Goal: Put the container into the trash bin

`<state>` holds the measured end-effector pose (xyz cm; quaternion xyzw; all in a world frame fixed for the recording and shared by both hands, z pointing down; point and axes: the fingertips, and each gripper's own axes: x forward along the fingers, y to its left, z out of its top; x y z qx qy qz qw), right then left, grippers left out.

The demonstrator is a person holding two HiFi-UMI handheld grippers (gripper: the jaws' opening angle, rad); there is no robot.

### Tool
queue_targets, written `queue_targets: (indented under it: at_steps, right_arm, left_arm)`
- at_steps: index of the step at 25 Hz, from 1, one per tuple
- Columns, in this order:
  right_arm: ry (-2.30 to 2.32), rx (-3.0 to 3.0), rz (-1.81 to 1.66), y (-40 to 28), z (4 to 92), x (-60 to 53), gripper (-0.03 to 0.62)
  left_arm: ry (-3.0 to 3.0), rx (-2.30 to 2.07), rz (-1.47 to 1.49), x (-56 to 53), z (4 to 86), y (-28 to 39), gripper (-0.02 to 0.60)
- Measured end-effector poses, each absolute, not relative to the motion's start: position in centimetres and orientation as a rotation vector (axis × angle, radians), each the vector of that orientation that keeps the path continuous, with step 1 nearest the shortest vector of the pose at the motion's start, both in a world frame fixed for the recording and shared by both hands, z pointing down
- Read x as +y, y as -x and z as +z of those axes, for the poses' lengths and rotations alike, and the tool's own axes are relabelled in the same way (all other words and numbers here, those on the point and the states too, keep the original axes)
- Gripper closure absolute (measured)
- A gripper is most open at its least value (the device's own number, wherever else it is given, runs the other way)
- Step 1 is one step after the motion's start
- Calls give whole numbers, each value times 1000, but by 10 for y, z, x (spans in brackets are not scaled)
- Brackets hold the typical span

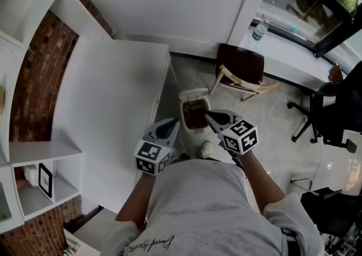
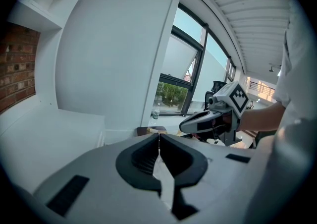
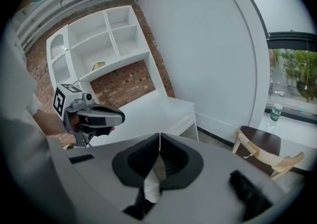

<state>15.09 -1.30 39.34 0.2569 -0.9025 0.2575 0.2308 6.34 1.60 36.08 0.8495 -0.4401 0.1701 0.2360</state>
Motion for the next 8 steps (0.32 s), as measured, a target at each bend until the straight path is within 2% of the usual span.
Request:
queue_targets:
  at_steps: [8]
  right_arm:
    - [-696, -2489, 707, -148, 393, -8, 563]
  left_arm:
    - [-2332, -1207, 466, 19, 360, -66, 565]
